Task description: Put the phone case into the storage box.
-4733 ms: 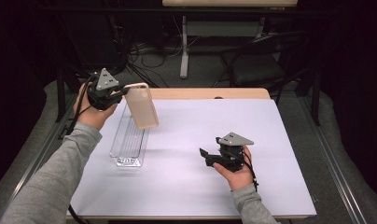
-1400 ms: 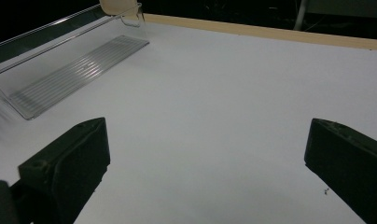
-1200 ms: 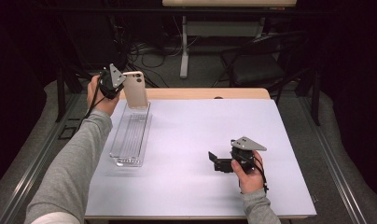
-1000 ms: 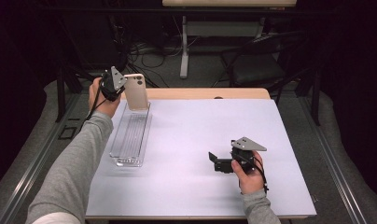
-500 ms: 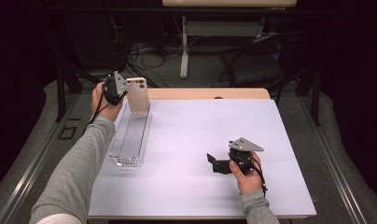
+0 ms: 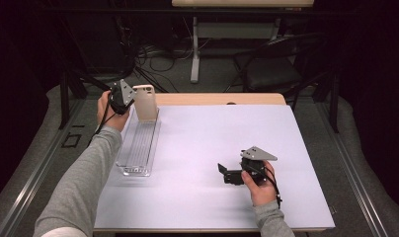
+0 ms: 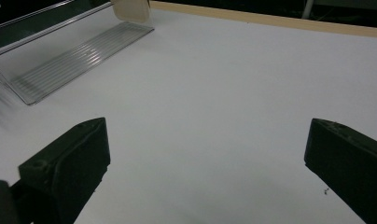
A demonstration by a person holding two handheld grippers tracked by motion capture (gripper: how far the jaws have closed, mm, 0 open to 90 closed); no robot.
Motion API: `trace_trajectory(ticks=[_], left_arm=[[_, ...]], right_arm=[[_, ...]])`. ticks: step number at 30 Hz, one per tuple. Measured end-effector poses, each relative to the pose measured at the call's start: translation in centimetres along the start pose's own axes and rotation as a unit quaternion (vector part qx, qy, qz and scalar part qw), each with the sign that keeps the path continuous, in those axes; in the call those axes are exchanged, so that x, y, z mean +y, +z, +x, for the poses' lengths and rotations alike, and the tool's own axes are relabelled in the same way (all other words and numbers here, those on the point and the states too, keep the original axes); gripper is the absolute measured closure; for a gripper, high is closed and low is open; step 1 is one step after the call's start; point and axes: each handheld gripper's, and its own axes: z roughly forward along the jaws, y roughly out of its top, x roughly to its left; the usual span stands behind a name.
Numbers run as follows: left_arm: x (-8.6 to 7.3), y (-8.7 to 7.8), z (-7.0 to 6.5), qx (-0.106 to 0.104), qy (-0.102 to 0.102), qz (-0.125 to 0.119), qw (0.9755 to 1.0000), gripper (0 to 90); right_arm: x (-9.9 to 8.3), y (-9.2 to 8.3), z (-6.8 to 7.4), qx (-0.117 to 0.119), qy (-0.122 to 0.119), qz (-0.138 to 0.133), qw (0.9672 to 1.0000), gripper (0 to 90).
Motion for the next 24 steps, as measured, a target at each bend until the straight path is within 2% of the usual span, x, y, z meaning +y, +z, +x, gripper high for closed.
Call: trace_trajectory(ticks=[15,24], left_arm=[[-0.15,0.17,-0.32,0.003,0.003,-0.002,1.0,79.4],[-0.86,0.07,-0.39,0.007,-0.001,-0.009,0.9999,79.4]], right_arm=[[-0.05,0.07,0.13,0.001,-0.002,0.004,1.0,0.0],[-0.14,0.25,0.18,0.002,-0.004,0.005,1.0,0.1]])
